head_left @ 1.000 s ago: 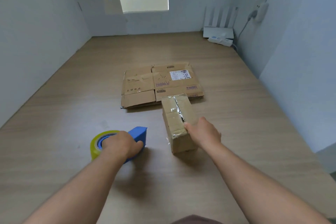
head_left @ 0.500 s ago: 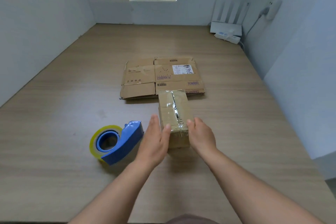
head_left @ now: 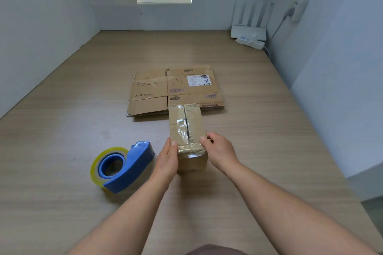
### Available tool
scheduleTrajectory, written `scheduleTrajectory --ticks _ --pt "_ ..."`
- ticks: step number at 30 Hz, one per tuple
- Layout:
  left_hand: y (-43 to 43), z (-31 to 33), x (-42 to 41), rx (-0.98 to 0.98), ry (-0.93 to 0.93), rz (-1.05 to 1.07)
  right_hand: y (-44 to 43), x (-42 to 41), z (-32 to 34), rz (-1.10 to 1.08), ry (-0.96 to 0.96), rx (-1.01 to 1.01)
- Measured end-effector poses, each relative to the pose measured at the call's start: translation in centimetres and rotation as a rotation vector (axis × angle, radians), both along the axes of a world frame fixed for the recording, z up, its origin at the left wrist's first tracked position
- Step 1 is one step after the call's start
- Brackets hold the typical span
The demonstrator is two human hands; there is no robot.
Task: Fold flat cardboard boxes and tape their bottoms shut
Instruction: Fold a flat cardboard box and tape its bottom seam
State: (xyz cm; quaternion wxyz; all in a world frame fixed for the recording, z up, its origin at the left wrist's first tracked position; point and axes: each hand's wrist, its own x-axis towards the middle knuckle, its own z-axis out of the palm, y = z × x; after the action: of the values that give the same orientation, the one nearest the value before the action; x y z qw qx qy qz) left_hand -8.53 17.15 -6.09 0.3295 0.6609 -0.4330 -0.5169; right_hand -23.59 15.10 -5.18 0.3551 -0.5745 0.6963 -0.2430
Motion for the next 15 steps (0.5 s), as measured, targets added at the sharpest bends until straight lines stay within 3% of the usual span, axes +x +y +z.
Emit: scheduleTrajectory --ticks 3,6,8,10,12,15 --pt "-0.4 -0.3 0.9 0.014 -0.018 -0.060 -0.3 -1.1 0.0 0.093 -0.010 -0.029" --pt "-0.6 -0.4 2.7 -0.060 -0.078 -0.288 -0.4 -2.4 0.6 0.231 -0.004 0.060" --pt "-1.0 0.0 3.4 -0.110 -0.377 -0.508 -0.7 -2.4 0.7 0.407 0.306 0.027" --pt "-1.4 0.1 3.6 -0.234 -0.826 -0.638 -0.9 -2.1 0.5 0.538 0.588 -0.094" --pt "-1.7 0.2 3.6 -0.375 -1.148 -0.648 -1.1 -1.9 0.2 0.609 0.669 -0.197" --pt "-1.4 -0.5 4.3 -0.466 -1.282 -0.686 -0.7 -2.5 -0.3 0.730 0.690 -0.240"
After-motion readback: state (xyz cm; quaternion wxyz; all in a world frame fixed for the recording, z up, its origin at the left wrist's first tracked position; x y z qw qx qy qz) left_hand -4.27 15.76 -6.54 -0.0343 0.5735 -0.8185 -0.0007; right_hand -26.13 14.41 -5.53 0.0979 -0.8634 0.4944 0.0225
